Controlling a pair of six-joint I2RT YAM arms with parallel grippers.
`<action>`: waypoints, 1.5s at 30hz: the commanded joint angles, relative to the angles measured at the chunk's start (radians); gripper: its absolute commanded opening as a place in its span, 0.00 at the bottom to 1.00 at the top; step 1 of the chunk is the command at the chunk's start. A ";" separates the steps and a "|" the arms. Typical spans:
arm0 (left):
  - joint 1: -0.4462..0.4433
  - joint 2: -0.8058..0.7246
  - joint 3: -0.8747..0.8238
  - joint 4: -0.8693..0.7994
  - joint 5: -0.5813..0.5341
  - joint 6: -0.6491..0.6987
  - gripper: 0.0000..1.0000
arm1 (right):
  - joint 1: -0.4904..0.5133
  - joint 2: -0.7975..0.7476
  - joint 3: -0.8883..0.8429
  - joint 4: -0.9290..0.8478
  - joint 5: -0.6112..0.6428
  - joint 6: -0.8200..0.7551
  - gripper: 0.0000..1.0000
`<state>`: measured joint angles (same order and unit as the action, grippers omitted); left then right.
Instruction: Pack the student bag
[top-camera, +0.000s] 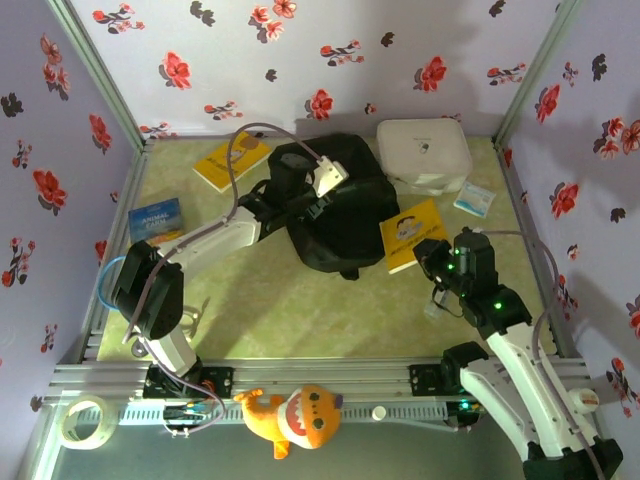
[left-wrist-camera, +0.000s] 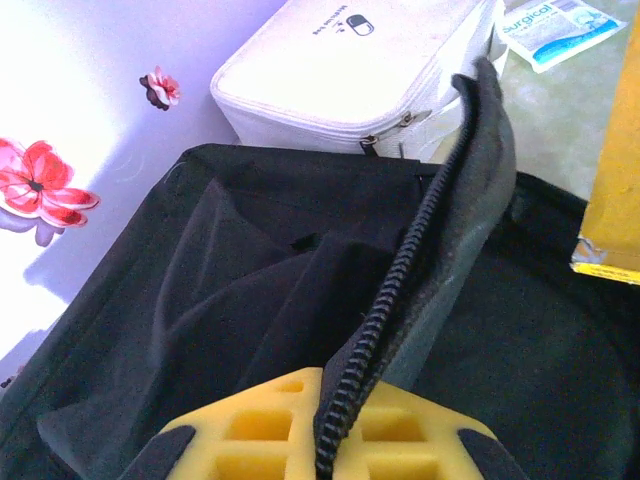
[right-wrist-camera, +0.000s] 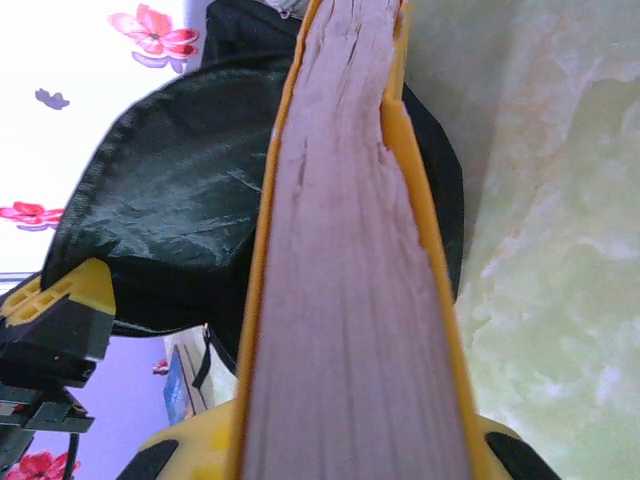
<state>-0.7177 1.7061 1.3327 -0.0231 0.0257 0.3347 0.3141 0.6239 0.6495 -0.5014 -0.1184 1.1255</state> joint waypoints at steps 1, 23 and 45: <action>-0.008 -0.002 0.000 0.081 -0.001 -0.033 0.00 | 0.005 -0.030 0.042 0.016 0.002 -0.020 0.13; -0.010 -0.075 0.000 0.166 0.107 -0.147 0.00 | 0.082 0.396 -0.057 0.757 -0.205 0.303 0.13; -0.010 -0.129 -0.044 0.213 0.151 -0.188 0.00 | 0.153 0.804 -0.022 1.224 -0.095 0.358 0.13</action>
<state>-0.7197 1.6371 1.2903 0.0895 0.1341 0.1650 0.4614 1.3968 0.5869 0.5591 -0.2386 1.4971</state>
